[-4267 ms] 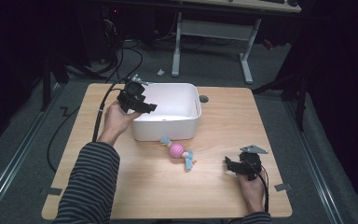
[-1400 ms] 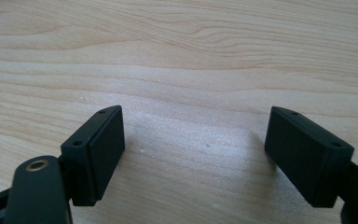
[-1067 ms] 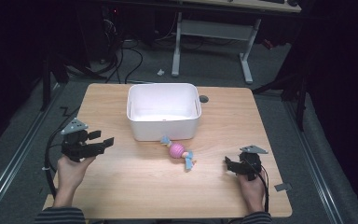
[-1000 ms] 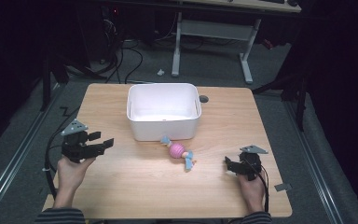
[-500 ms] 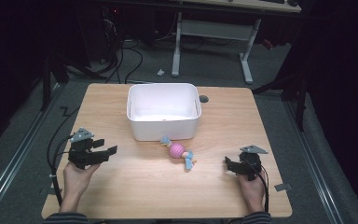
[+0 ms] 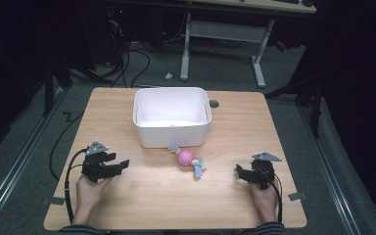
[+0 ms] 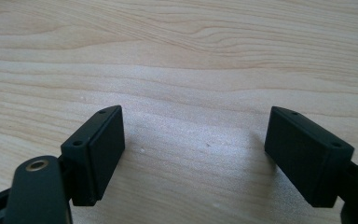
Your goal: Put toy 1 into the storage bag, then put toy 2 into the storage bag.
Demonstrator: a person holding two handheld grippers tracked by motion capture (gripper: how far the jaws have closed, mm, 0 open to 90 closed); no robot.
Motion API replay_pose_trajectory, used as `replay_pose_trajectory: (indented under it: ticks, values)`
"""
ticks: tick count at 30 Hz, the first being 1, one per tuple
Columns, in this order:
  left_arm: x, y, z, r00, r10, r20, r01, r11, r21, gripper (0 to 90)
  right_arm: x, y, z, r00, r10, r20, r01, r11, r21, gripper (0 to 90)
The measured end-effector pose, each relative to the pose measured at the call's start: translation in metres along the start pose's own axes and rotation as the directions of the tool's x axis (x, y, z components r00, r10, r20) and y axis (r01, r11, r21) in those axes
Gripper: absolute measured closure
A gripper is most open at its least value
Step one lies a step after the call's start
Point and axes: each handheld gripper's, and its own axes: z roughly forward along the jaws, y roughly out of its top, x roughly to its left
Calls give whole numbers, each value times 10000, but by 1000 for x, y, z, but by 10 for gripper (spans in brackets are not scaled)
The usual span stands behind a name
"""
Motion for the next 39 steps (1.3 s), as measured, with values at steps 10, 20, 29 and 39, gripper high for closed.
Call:
replay_pose_trajectory:
  ticks: [10,20,29,39]
  values:
    - [-3,-8,18,9998,69,-181,-66,9998,167,348,0,0,0,10000,-1,0,1,10000,-2,200]
    - [-9,-9,33,9963,523,-676,-497,9980,395,344,0,0,0,10000,-1,0,1,10000,0,200]
    - [-14,-10,46,9895,960,-1079,-904,9943,562,344,0,0,0,10000,-23,-27,23,10000,22,200]
    - [-14,-11,55,9847,1113,-1341,-1023,9921,720,337,0,1,0,9999,-84,-65,85,10000,53,180]
